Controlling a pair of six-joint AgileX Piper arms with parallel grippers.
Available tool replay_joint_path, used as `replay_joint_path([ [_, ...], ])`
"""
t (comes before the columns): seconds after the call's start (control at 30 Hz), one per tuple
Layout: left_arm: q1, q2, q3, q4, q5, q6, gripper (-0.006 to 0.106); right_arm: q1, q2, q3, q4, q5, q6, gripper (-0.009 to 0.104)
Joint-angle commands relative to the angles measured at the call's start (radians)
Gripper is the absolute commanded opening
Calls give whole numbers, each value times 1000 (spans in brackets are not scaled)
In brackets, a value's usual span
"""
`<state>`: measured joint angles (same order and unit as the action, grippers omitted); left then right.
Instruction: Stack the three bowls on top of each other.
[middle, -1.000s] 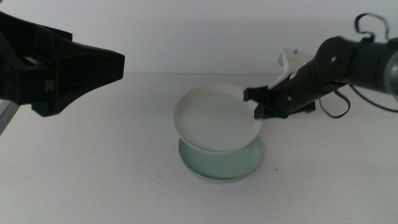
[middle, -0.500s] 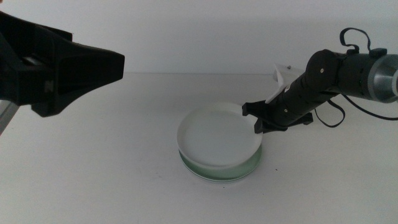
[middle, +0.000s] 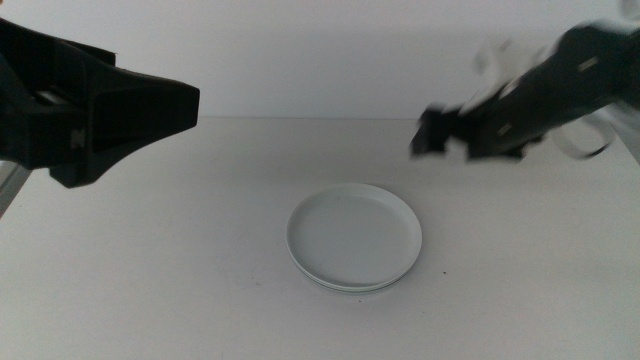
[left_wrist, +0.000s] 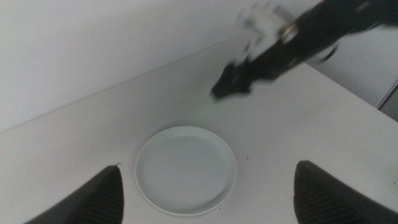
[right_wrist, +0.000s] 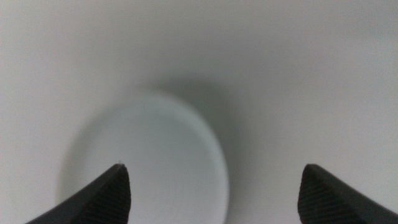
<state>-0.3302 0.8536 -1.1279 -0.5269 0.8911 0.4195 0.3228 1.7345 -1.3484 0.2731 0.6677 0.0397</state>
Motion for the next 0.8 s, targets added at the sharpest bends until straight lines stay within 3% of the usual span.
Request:
replay_joint_path([
  [0.0, 1, -3, -1, -4, -13, 2, 94, -40, -117, 2, -43, 4, -12, 87],
  [0.17, 1, -3, -1, -4, -13, 2, 94, -91, -363, 57, -153, 31, 50, 87],
  [0.4, 1, -3, -1, -4, -13, 2, 94, -95, -750, 329, -299, -10, 212, 87],
  [0.57, 1, -3, -1, 5, -13, 2, 94, -95, -897, 428, -402, -48, 296, 87],
  [0.67, 1, -10, -1, 74, -18, 2, 94, -95, -920, 430, -440, -63, 298, 87],
  [0.77, 1, -49, 29, 120, -119, 2, 94, -95, -931, 430, -412, -63, 330, 87],
])
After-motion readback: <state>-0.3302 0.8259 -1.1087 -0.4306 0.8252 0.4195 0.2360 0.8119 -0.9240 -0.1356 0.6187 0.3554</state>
